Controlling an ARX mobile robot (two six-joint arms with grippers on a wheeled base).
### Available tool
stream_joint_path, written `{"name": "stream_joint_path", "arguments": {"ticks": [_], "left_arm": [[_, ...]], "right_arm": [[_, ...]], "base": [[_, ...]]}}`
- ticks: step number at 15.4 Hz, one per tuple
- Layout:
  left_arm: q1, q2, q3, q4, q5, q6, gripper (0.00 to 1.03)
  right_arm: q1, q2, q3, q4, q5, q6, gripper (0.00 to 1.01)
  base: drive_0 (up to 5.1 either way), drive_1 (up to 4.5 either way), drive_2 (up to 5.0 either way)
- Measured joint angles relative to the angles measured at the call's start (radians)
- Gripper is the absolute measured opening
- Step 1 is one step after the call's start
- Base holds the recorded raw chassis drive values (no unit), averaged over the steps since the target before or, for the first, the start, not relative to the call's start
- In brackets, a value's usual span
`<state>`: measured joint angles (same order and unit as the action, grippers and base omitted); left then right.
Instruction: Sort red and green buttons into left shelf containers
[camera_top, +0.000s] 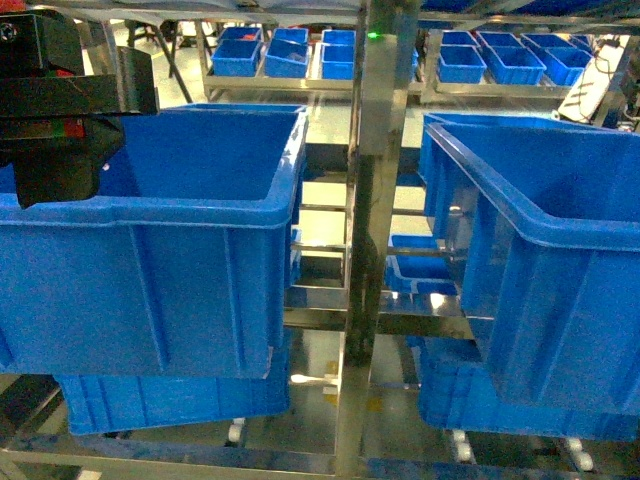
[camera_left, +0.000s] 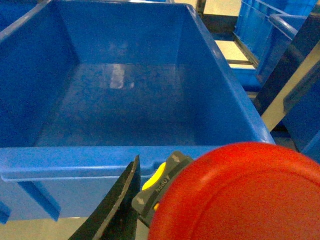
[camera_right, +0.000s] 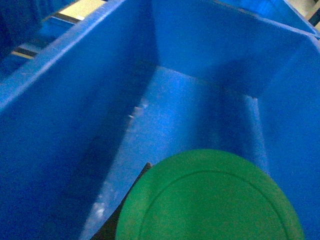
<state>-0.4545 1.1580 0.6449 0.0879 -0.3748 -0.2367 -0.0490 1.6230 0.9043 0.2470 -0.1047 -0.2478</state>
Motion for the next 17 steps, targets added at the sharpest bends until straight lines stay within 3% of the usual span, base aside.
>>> {"name": "stream_joint_path", "arguments": {"ticks": [2, 6, 9, 10, 12, 14, 17], "left_arm": [[0.000, 0.000, 0.000, 0.000, 0.000, 0.000, 0.43], [0.000, 0.000, 0.000, 0.000, -0.001, 0.000, 0.43], [0.000, 0.000, 0.000, 0.000, -0.001, 0.000, 0.43], [0.000, 0.000, 0.000, 0.000, -0.001, 0.000, 0.43], [0.000, 0.000, 0.000, 0.000, -0.002, 0.000, 0.43], [0.000, 0.000, 0.000, 0.000, -0.001, 0.000, 0.43], [0.000, 0.000, 0.000, 0.000, -0.001, 0.000, 0.43]], "right_arm": [[-0.018, 0.114, 0.096, -0.037, 0.022, -0.028, 0.27], [-0.044, 0.270, 0.253, -0.151, 0.094, -0.023, 0.28], [-0.056, 0.272, 0.261, -0.152, 0.089, -0.005, 0.62], [-0.059, 0.270, 0.249, -0.110, 0.087, -0.004, 0.74], [-0.080, 0.198, 0.156, 0.033, 0.077, 0.032, 1.00], [-0.098, 0.071, 0.056, 0.161, 0.066, 0.043, 0.97], [-0.102, -0.206, -0.151, 0.168, 0.035, 0.103, 0.98]], "base": [[2.6, 2.40, -5.0], [2.6, 2.40, -5.0], [2.6, 2.40, -5.0], [2.6, 2.40, -5.0], [2.6, 2.40, -5.0], [2.6, 2.40, -5.0], [2.6, 2.40, -5.0]]}}
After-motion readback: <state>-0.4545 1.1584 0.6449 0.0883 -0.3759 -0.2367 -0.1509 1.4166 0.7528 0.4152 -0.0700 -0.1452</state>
